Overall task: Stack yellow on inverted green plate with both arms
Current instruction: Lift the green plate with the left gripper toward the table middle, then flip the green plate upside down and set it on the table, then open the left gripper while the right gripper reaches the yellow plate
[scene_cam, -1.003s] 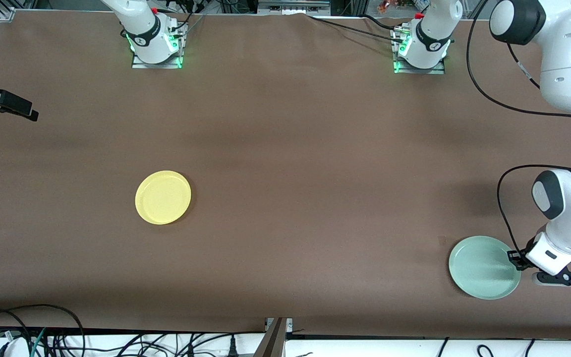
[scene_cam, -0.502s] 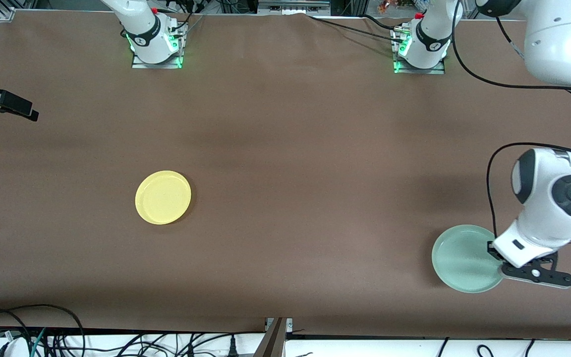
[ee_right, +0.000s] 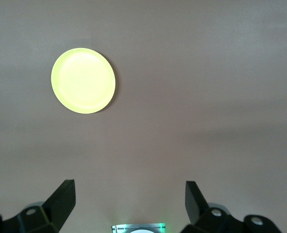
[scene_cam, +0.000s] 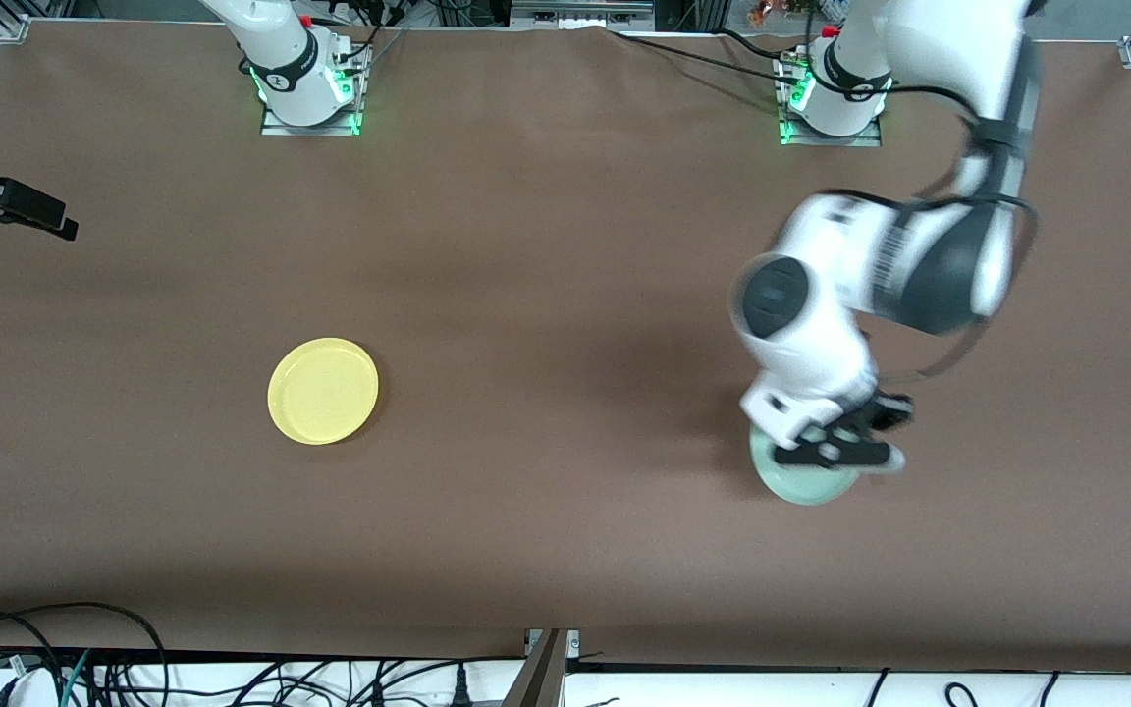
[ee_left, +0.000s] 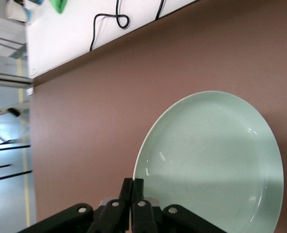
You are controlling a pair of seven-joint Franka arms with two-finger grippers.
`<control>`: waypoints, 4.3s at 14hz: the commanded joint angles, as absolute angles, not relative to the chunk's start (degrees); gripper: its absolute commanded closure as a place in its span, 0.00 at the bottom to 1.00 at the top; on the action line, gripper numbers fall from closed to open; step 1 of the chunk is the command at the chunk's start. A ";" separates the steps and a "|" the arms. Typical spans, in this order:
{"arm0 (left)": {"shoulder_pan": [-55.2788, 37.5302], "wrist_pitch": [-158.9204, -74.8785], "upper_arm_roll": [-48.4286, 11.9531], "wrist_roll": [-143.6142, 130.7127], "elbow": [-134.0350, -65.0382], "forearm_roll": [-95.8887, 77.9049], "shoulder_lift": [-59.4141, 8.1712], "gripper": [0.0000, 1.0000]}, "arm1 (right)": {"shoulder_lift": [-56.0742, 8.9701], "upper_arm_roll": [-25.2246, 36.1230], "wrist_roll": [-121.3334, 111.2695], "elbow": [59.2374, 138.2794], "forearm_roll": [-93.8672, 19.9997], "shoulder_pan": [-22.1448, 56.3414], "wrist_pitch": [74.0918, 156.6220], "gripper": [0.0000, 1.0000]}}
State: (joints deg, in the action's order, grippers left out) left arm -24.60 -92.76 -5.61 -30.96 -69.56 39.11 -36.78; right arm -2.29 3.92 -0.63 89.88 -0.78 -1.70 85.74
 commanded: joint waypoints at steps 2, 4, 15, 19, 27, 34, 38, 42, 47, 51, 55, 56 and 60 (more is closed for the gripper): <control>-37.94 -84.39 -4.13 -46.02 -70.14 42.71 -37.35 1.00 | -2.20 3.78 -0.35 89.30 -1.23 -1.76 85.34 0.00; -43.30 -82.19 -4.22 -49.12 -70.22 46.12 -38.49 1.00 | -2.20 3.78 -0.35 89.38 -1.23 -1.84 85.34 0.00; -63.97 -75.85 -1.33 -50.71 -69.96 66.09 -52.55 1.00 | -2.29 4.30 -0.35 89.47 -1.32 -2.11 85.34 0.00; -66.71 -75.85 0.18 -51.15 -69.87 66.09 -54.40 1.00 | -2.29 4.31 -0.35 89.56 -1.32 -2.11 85.25 0.00; -72.59 -76.29 0.18 -57.74 -69.61 66.09 -57.48 1.00 | -2.20 4.13 -0.35 89.56 -1.41 -1.85 85.25 0.00; -76.10 -78.48 0.18 -58.54 -69.61 66.09 -58.18 0.44 | -2.20 4.04 -0.35 89.56 -1.41 -1.76 85.17 0.00; -79.01 -79.97 -0.35 -61.77 -69.26 65.92 -58.10 0.00 | -2.20 4.04 -0.35 89.56 -1.41 -1.76 85.17 0.00; -79.63 -88.56 -0.44 -70.11 -69.08 65.39 -58.10 0.00 | -2.20 3.96 -0.26 89.56 -1.41 -1.67 85.08 0.00; -74.63 -107.11 -0.09 -81.37 -69.79 65.65 -58.18 0.00 | -2.20 4.31 -0.35 89.65 -1.41 -1.93 84.82 0.00; -70.15 -114.95 -0.35 -86.91 -68.91 65.30 -57.48 0.00 | -2.29 4.22 -0.61 89.56 -1.14 -1.93 84.38 0.00; -63.73 -117.33 -1.50 -85.52 -63.91 44.53 -55.99 0.00 | -2.46 4.31 -0.35 89.56 -1.14 -2.11 84.20 0.00; -62.15 -117.33 -1.58 -84.21 -62.42 40.73 -55.90 0.00 | -2.46 4.39 -0.35 89.56 -1.06 -2.11 84.20 0.00; -53.55 -117.16 -1.67 -74.55 -61.79 24.30 -50.82 0.00 | -7.28 4.57 2.37 89.65 -0.97 -2.20 84.11 0.00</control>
State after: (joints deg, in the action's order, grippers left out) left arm -57.80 -117.11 -0.34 -78.80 -61.30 30.74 -54.01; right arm -4.14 4.56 1.07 90.39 -0.81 -1.91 84.55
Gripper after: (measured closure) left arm 0.000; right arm 0.000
